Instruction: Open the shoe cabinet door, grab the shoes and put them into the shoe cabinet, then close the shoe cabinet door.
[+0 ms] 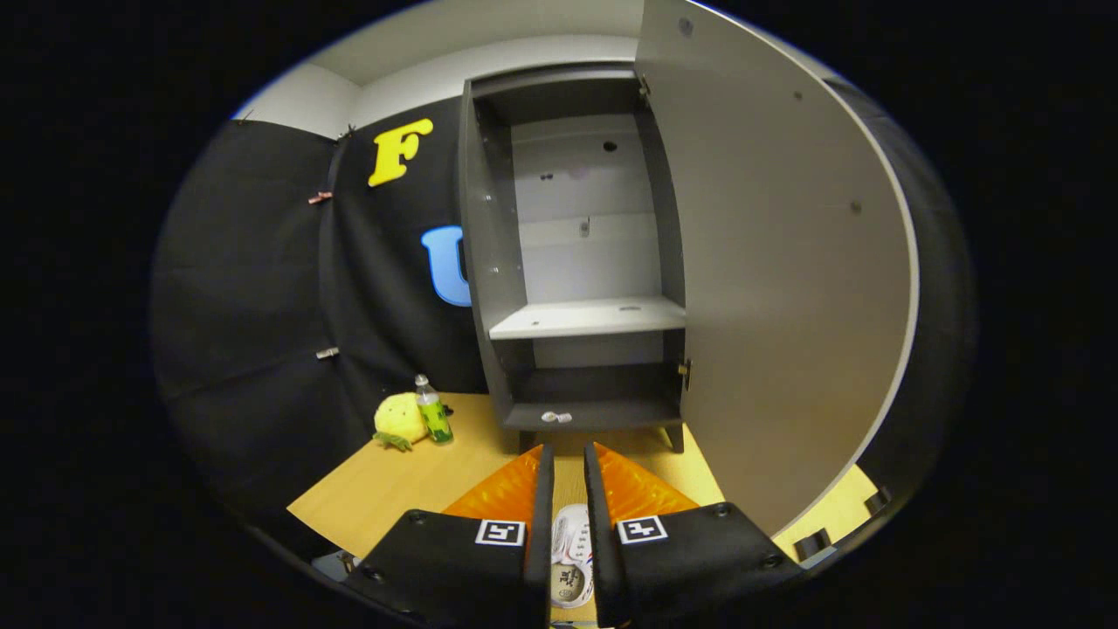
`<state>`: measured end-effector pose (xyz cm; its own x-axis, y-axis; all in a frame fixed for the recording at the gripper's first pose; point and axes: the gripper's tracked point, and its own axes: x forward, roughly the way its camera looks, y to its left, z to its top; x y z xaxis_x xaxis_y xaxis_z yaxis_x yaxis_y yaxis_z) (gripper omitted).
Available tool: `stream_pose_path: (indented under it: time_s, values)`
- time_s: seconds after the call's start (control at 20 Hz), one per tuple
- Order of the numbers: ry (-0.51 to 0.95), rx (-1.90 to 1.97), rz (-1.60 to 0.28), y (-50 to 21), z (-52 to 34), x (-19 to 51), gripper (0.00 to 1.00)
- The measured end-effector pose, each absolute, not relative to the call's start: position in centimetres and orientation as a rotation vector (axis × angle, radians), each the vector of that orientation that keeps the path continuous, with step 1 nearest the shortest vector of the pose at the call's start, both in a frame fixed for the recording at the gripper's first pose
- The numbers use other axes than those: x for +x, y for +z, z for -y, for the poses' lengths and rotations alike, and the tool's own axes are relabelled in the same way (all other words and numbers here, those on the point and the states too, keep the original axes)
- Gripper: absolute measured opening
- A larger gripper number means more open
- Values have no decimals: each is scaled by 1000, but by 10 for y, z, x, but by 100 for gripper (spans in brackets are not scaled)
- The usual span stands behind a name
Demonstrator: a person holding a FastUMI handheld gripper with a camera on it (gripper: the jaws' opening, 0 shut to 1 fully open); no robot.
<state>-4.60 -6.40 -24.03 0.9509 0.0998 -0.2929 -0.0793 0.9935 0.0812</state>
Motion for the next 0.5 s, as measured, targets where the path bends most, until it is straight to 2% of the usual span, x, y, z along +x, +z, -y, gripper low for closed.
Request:
stream_pose_path:
  time_s: [0.25,0.5]
  values:
    - [28,100,-481,-348,62,-49,24]
    - [19,138,-616,-424,54,-62,24]
